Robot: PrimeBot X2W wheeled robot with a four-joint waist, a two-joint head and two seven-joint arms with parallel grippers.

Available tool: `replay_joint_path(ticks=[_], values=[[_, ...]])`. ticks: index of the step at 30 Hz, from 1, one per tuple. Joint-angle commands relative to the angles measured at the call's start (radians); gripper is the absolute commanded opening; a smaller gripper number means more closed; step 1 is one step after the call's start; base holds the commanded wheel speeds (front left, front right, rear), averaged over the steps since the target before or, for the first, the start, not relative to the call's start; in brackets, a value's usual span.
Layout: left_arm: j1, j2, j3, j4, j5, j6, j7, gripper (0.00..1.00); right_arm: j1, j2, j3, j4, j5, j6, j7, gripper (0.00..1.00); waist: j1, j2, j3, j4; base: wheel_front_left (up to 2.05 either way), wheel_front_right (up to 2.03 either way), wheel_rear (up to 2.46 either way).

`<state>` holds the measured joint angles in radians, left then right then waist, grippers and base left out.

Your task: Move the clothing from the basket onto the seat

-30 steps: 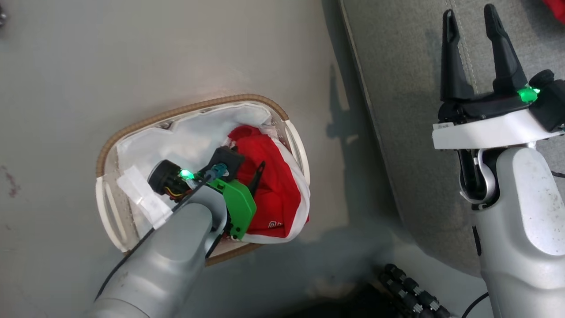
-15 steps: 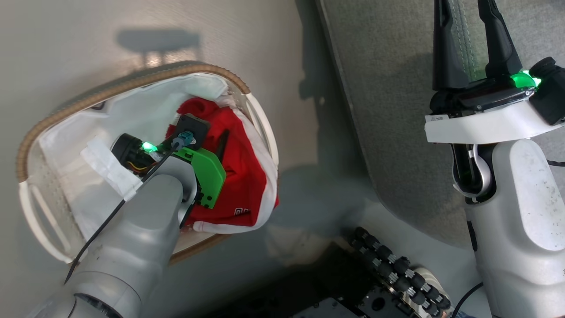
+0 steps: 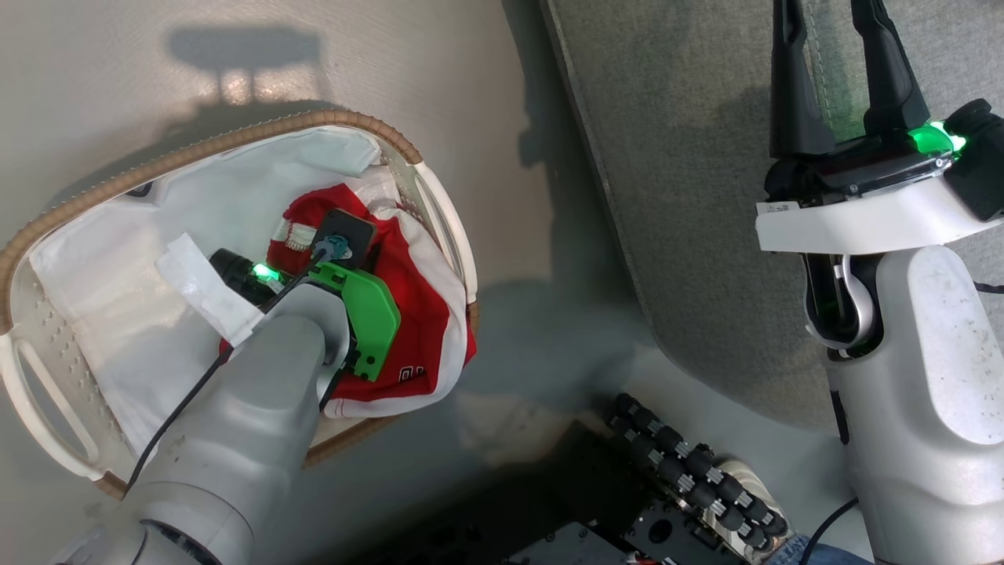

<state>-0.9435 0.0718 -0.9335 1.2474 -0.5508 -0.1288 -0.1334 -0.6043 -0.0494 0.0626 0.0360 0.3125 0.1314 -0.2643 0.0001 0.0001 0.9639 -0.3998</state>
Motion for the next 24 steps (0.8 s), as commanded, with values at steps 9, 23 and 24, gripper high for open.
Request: replay_joint_path(ticks=[9, 23, 24], values=[[0.010, -0.007, -0.017, -0.002, -0.024, -0.003, -0.048, 0.00, 0.009, -0.002, -0.008, 0.014, -0.029, -0.001, 0.000, 1.00, -0.0001, -0.0001, -0.054, 0.034, 0.00, 0.00, 0.00], [0.064, -0.019, -0.085, -0.157, -0.067, -0.003, -0.126, 0.00, 0.096, -0.003, -0.029, 0.057, -0.143, -0.001, 0.000, 1.00, -0.0001, -0.0001, -0.302, 0.179, 0.00, 0.00, 0.00], [0.064, -0.019, -0.084, -0.169, -0.070, -0.003, -0.129, 0.00, 0.102, -0.003, -0.029, 0.060, -0.150, -0.001, 0.000, 1.00, -0.0001, -0.0001, -0.320, 0.188, 0.00, 0.00, 0.00]])
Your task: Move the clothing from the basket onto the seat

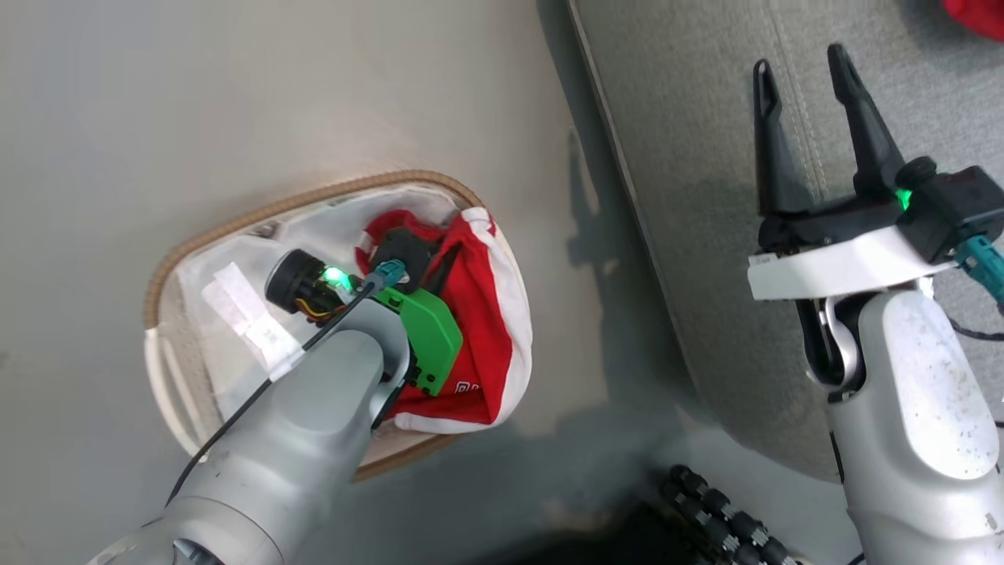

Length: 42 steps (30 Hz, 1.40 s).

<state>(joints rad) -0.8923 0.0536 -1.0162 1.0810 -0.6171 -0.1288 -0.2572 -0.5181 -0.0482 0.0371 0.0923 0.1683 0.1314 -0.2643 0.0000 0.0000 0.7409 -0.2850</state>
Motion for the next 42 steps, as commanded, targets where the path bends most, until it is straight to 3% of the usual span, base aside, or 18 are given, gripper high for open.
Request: replay_joint_path(ticks=[1, 10, 20, 32, 42], values=[[0.017, 0.001, 0.001, -0.016, -0.007, -0.003, -0.007, 0.00, 0.026, -0.004, -0.008, 0.007, -0.016, -0.001, 0.000, 1.00, 0.0000, 0.0000, -0.124, 0.086, 0.00, 0.00, 0.00], [0.084, 0.037, 0.093, -0.231, 0.057, 0.018, -0.009, 0.00, 0.132, -0.005, -0.013, 0.051, -0.086, -0.001, 0.000, 1.00, 0.0000, 0.0000, -0.337, 0.160, 0.00, 0.00, 0.00], [0.115, 0.095, 0.190, -0.398, 0.157, 0.017, -0.009, 0.00, 0.255, -0.004, 0.012, 0.094, -0.115, -0.001, 0.000, 1.00, 0.0000, 0.0000, -0.551, 0.190, 0.00, 0.00, 0.00], [-0.019, 0.139, 0.226, -0.433, 0.186, 0.007, -0.005, 0.00, 0.312, -0.004, 0.060, 0.121, -0.110, -0.001, 0.000, 1.00, 0.0000, 0.0000, -0.667, 0.193, 0.00, 0.00, 0.00], [-0.139, 0.123, 0.215, -0.421, 0.179, 0.003, 0.012, 0.00, 0.314, -0.004, 0.125, 0.141, -0.101, -0.001, 0.000, 1.00, 0.0000, 0.0000, -0.711, 0.204, 0.00, 0.00, 0.00]])
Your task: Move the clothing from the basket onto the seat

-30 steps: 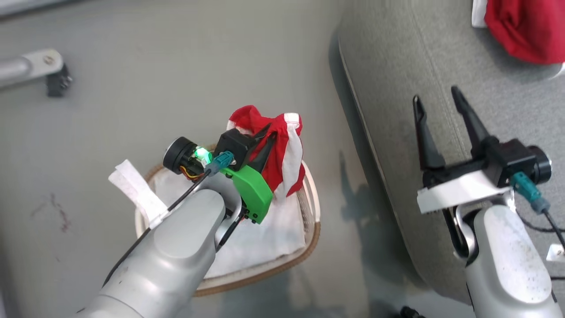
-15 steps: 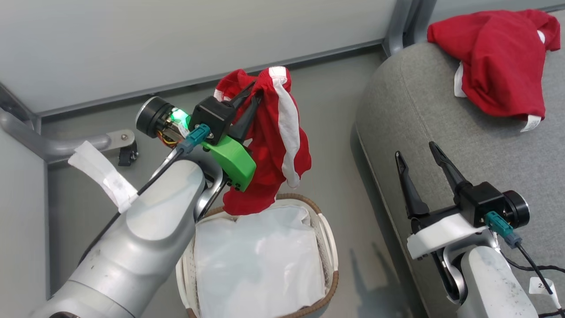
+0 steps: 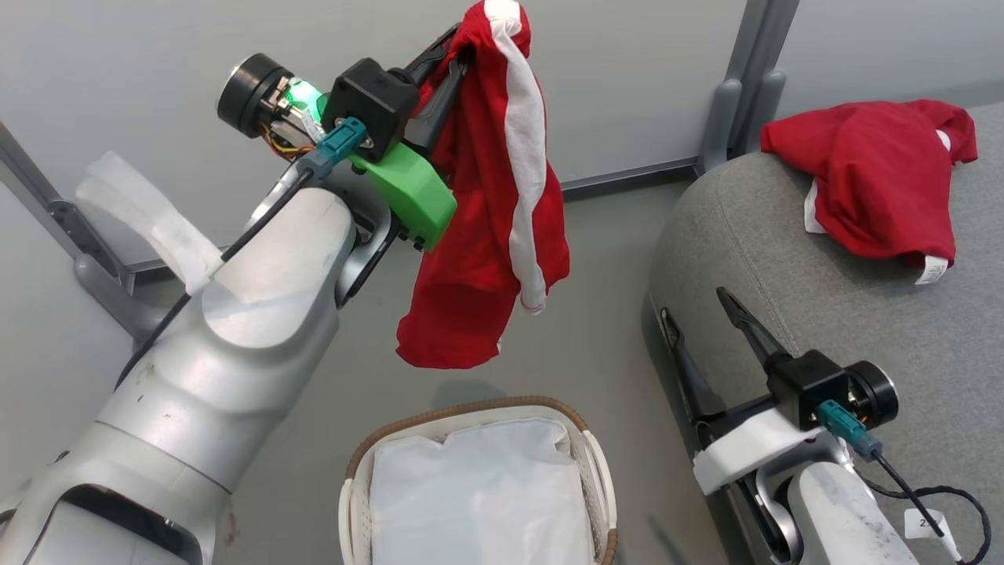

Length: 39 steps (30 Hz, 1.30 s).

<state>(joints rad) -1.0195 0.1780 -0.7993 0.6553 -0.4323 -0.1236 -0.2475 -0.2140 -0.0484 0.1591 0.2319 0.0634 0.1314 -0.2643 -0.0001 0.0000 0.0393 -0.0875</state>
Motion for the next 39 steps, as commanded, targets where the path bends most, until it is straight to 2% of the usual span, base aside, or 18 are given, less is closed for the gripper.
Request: replay_joint_path(ticks=[1, 8, 17, 26, 33, 34, 35, 36, 37, 39], values=[[-0.019, -0.004, -0.004, 0.006, -0.007, -0.003, 0.005, 0.00, 0.008, -0.004, 0.010, 0.004, 0.007, -0.001, 0.000, 1.00, 0.0001, 0.0000, -0.013, 0.007, 0.00, 0.00, 0.00], [-0.068, -0.022, -0.028, 0.008, -0.011, -0.004, 0.022, 0.00, -0.050, -0.004, 0.092, 0.023, 0.022, -0.001, 0.000, 1.00, 0.0001, 0.0000, -0.020, 0.022, 0.00, 0.00, 0.00], [-0.113, -0.073, -0.073, 0.003, -0.019, -0.006, 0.040, 0.00, -0.175, -0.004, 0.195, 0.076, 0.014, -0.001, 0.000, 1.00, 0.0001, 0.0000, -0.025, 0.080, 0.00, 0.00, 0.00], [-0.126, -0.106, -0.121, -0.024, -0.035, -0.007, 0.041, 0.00, -0.289, -0.004, 0.138, 0.167, -0.083, -0.001, 0.000, 1.00, 0.0001, 0.0000, -0.023, 0.135, 0.00, 0.00, 0.00], [-0.100, -0.116, -0.140, -0.059, -0.063, -0.008, 0.036, 0.00, -0.354, -0.004, 0.115, 0.205, -0.084, -0.001, 0.000, 1.00, 0.0001, 0.0000, -0.019, 0.147, 0.00, 0.00, 0.00], [-0.096, -0.116, -0.143, -0.062, -0.067, -0.008, 0.035, 0.00, -0.363, -0.004, 0.116, 0.218, -0.079, -0.001, 0.000, 0.97, 0.0001, 0.0000, -0.019, 0.147, 0.00, 0.00, 0.00], [-0.094, -0.116, -0.144, -0.064, -0.069, -0.008, 0.034, 0.00, -0.371, -0.004, 0.119, 0.229, -0.075, -0.001, 0.000, 0.37, 0.0001, 0.0000, -0.019, 0.147, 0.00, 0.00, 0.00], [-0.090, -0.116, -0.146, -0.065, -0.071, -0.007, 0.033, 0.00, -0.380, -0.004, 0.124, 0.241, -0.073, -0.001, 0.000, 0.07, 0.0001, 0.0000, -0.019, 0.148, 0.00, 0.00, 0.00], [-0.087, -0.116, -0.146, -0.065, -0.073, -0.007, 0.032, 0.00, -0.388, -0.004, 0.127, 0.250, -0.071, -0.001, 0.000, 0.00, 0.0001, 0.0000, -0.019, 0.147, 0.00, 0.00, 0.00], [-0.081, -0.112, -0.146, -0.064, -0.079, -0.004, 0.031, 0.00, -0.397, -0.004, 0.125, 0.264, -0.065, -0.001, 0.000, 0.00, 0.0001, 0.0000, -0.018, 0.147, 0.00, 0.00, 0.00]])
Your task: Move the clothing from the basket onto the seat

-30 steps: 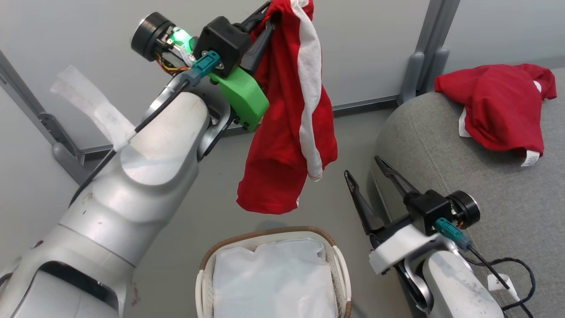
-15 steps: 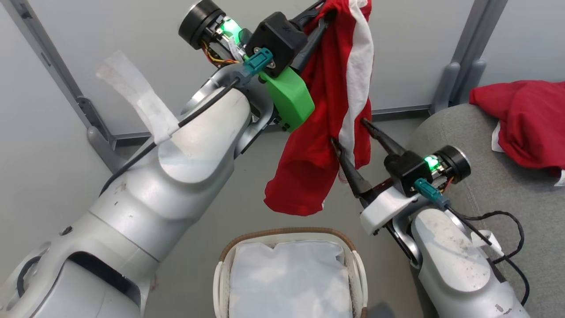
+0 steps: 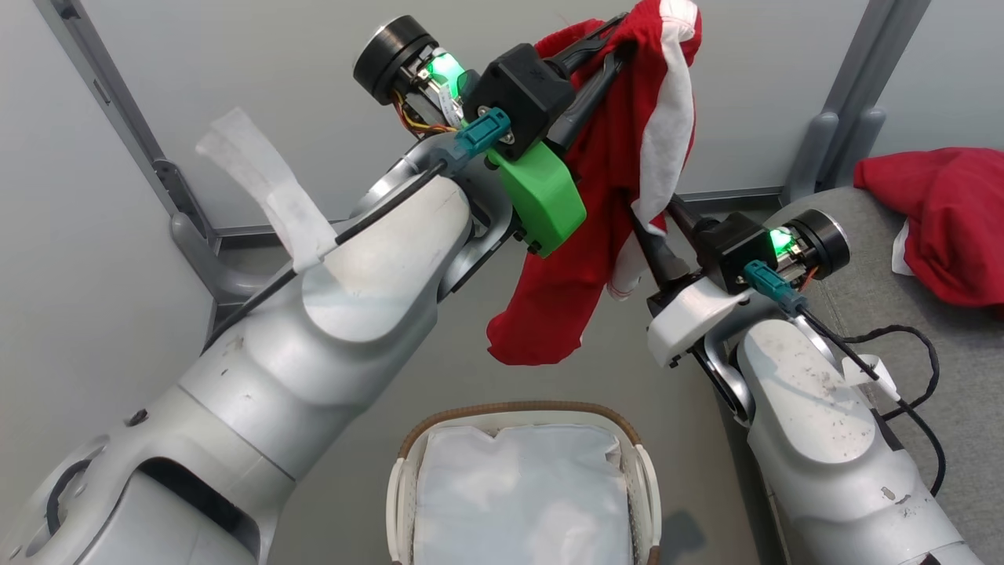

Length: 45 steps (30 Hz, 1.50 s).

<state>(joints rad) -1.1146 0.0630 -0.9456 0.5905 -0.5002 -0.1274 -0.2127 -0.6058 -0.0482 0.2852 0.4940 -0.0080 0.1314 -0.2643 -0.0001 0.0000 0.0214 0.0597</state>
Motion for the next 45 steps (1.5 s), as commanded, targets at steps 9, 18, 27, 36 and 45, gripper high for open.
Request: replay_joint_path(ticks=[9, 18, 27, 36, 45], values=[[0.054, 0.032, 0.021, 0.025, -0.037, 0.013, -0.021, 0.00, -0.001, -0.004, -0.023, 0.012, 0.029, -0.001, 0.000, 0.00, 0.0001, 0.0000, 0.010, -0.010, 0.00, 0.00, 0.00], [0.145, 0.054, 0.053, 0.045, -0.089, 0.010, -0.045, 1.00, 0.004, -0.004, -0.059, -0.009, 0.039, -0.001, 0.000, 0.00, 0.0001, 0.0000, 0.009, -0.019, 0.00, 0.00, 0.00], [0.329, 0.073, 0.127, -0.014, -0.064, 0.036, -0.052, 1.00, 0.005, -0.004, -0.113, -0.059, -0.005, -0.001, 0.000, 0.00, 0.0001, 0.0000, 0.039, -0.030, 0.00, 0.00, 0.00], [0.581, 0.077, 0.243, -0.089, 0.007, 0.034, -0.053, 1.00, 0.052, -0.004, -0.155, -0.107, -0.013, -0.001, 0.000, 0.00, 0.0001, 0.0000, 0.048, -0.055, 0.00, 0.00, 0.00], [0.717, 0.048, 0.338, -0.102, 0.071, 0.018, -0.053, 1.00, 0.084, -0.004, -0.158, -0.119, -0.010, -0.001, 0.000, 0.00, 0.0001, 0.0000, 0.042, -0.085, 0.00, 0.00, 0.00]])
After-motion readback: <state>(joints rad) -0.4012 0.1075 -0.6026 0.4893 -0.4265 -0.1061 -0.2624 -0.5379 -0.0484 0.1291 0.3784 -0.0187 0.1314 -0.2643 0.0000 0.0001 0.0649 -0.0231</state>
